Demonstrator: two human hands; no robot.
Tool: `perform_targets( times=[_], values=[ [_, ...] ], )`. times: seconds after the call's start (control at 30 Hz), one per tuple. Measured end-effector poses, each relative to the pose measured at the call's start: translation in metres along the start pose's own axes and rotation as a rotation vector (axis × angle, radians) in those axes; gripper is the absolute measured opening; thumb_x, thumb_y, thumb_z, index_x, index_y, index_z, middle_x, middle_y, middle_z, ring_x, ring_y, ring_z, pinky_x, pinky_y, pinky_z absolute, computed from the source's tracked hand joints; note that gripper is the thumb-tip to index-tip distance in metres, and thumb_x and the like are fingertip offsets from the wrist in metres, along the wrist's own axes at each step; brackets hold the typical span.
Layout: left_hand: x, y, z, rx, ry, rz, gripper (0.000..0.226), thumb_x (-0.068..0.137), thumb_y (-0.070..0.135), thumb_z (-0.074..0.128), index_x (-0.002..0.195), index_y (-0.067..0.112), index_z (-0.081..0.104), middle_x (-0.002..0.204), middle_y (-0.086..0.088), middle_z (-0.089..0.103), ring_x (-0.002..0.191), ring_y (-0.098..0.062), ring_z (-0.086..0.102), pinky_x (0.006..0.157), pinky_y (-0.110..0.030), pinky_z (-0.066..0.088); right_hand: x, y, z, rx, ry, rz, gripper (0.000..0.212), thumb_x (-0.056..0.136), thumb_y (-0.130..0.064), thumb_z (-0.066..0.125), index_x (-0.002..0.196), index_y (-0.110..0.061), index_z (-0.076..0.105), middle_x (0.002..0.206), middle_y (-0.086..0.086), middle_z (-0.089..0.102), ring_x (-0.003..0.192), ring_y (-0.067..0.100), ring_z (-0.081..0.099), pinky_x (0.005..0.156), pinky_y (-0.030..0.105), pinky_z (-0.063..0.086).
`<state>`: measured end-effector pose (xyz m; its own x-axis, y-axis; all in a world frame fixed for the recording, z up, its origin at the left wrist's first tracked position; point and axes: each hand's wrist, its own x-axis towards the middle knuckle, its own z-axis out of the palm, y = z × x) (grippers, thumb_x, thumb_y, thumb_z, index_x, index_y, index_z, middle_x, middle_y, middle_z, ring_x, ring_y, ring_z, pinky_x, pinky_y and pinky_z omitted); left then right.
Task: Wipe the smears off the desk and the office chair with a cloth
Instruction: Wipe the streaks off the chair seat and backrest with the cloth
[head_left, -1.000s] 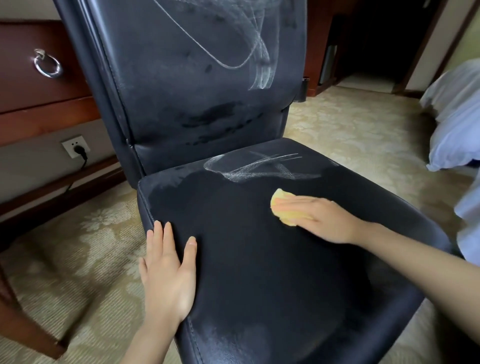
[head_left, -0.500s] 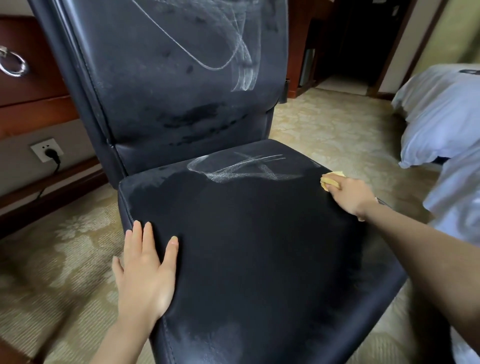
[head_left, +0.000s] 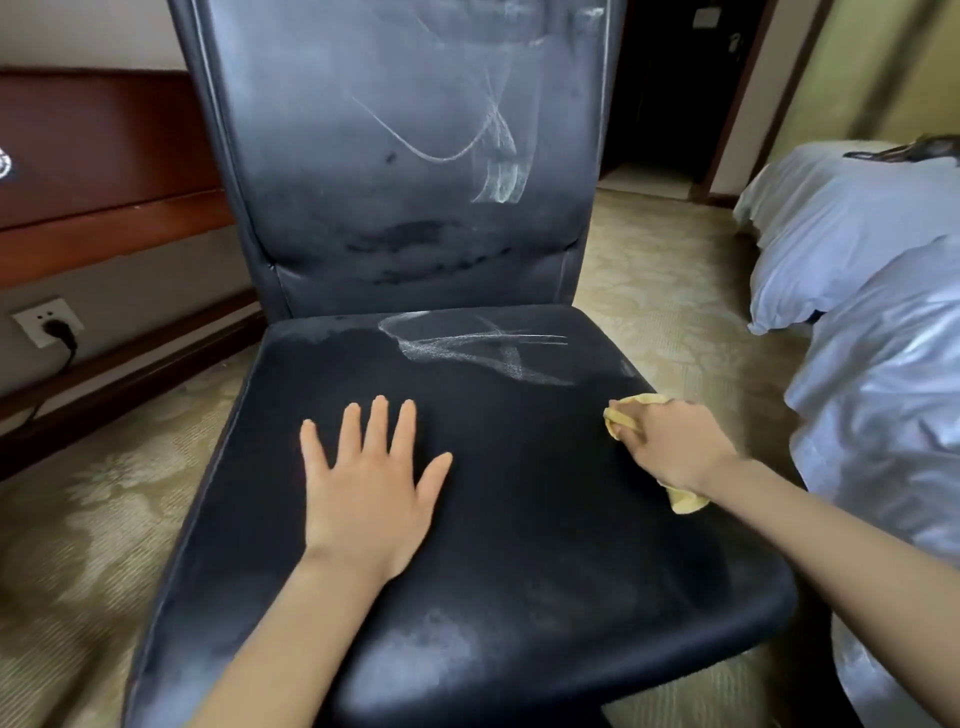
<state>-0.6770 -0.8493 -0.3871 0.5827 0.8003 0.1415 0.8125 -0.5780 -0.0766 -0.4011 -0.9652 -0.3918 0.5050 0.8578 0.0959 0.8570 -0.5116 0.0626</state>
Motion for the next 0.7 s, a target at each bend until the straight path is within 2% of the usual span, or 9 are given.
perform_targets(
  times=[0.07, 0.17, 0.27, 0.33, 0.4, 0.47, 0.57, 0.63, 0.7],
  values=[
    [-0.004, 0.030, 0.004, -0.087, -0.002, 0.049, 0.071, 0.090, 0.060, -0.005, 0.151, 0.023, -0.008, 0.161, -0.001, -0.002, 0.147, -0.024, -0.004, 0.114, -0.054, -0.002, -0.020, -0.003, -0.003, -0.017, 0.008, -0.039, 0.042, 0.099, -0.038, 0.032, 0.140, -0.037, 0.040, 0.086, -0.004, 0.069, 0.086, 0.017, 0.065, 0.080, 0.027, 0.047],
    [-0.012, 0.066, 0.010, -0.192, -0.034, 0.133, 0.067, 0.095, 0.056, 0.005, 0.151, 0.022, -0.012, 0.161, -0.001, -0.007, 0.147, -0.025, -0.009, 0.115, -0.053, -0.005, -0.055, -0.011, -0.004, -0.012, 0.009, -0.087, 0.045, 0.098, -0.040, 0.033, 0.143, -0.041, 0.033, 0.102, -0.003, 0.069, 0.093, 0.016, 0.064, 0.083, 0.027, 0.048],
    [-0.017, 0.086, 0.016, -0.198, -0.026, 0.189, 0.066, 0.097, 0.055, 0.007, 0.151, 0.021, -0.011, 0.161, -0.002, -0.009, 0.147, -0.025, -0.011, 0.115, -0.052, -0.005, -0.091, -0.022, -0.003, 0.089, 0.034, -0.167, 0.048, 0.097, -0.039, 0.040, 0.145, -0.040, 0.032, 0.134, -0.008, 0.056, 0.122, 0.013, 0.052, 0.103, 0.021, 0.037],
    [-0.017, 0.092, 0.019, -0.192, -0.013, 0.182, 0.066, 0.097, 0.054, 0.008, 0.151, 0.020, -0.010, 0.160, -0.003, -0.010, 0.147, -0.026, -0.012, 0.115, -0.051, -0.004, -0.114, -0.031, -0.002, 0.203, 0.119, -0.255, 0.045, 0.092, -0.032, 0.055, 0.136, -0.033, 0.049, 0.133, -0.008, 0.056, 0.127, 0.014, 0.049, 0.109, 0.017, 0.024],
    [-0.016, 0.093, 0.022, -0.209, -0.018, 0.160, 0.067, 0.097, 0.055, 0.007, 0.151, 0.019, -0.012, 0.160, -0.003, -0.012, 0.146, -0.025, -0.015, 0.116, -0.050, -0.004, -0.134, -0.036, 0.000, 0.349, 0.197, -0.344, 0.044, 0.081, -0.026, 0.064, 0.125, -0.027, 0.062, 0.125, -0.007, 0.062, 0.124, 0.012, 0.052, 0.109, 0.021, 0.025],
    [-0.017, 0.087, 0.026, -0.228, -0.028, 0.139, 0.068, 0.096, 0.056, 0.005, 0.150, 0.020, -0.013, 0.159, -0.003, -0.015, 0.145, -0.025, -0.020, 0.116, -0.048, -0.007, -0.149, -0.039, 0.004, 0.451, 0.150, -0.446, 0.043, 0.084, -0.026, 0.062, 0.127, -0.027, 0.061, 0.132, -0.009, 0.057, 0.132, 0.008, 0.041, 0.112, 0.021, 0.026],
    [-0.018, 0.067, 0.028, -0.233, -0.001, 0.135, 0.073, 0.089, 0.061, -0.001, 0.150, 0.022, -0.014, 0.158, -0.002, -0.019, 0.142, -0.022, -0.027, 0.115, -0.044, -0.014, -0.155, -0.042, 0.009, 0.423, 0.134, -0.582, 0.041, 0.090, -0.030, 0.053, 0.130, -0.029, 0.057, 0.140, -0.011, 0.049, 0.138, 0.008, 0.033, 0.113, 0.028, 0.029],
    [-0.019, 0.052, 0.027, -0.241, 0.005, 0.153, 0.079, 0.082, 0.064, -0.007, 0.150, 0.024, -0.014, 0.158, 0.000, -0.022, 0.140, -0.018, -0.032, 0.114, -0.042, -0.017, -0.150, -0.044, 0.012, 0.379, 0.158, -0.597, 0.041, 0.089, -0.029, 0.051, 0.129, -0.030, 0.057, 0.140, -0.012, 0.049, 0.137, 0.008, 0.036, 0.113, 0.029, 0.030],
    [-0.020, 0.039, 0.026, -0.228, 0.006, 0.173, 0.084, 0.076, 0.066, -0.012, 0.150, 0.025, -0.014, 0.157, 0.002, -0.024, 0.138, -0.015, -0.035, 0.114, -0.039, -0.019, -0.141, -0.042, 0.015, 0.395, 0.168, -0.538, 0.043, 0.087, -0.028, 0.051, 0.129, -0.030, 0.057, 0.140, -0.012, 0.049, 0.135, 0.007, 0.038, 0.113, 0.029, 0.028]
  ],
)
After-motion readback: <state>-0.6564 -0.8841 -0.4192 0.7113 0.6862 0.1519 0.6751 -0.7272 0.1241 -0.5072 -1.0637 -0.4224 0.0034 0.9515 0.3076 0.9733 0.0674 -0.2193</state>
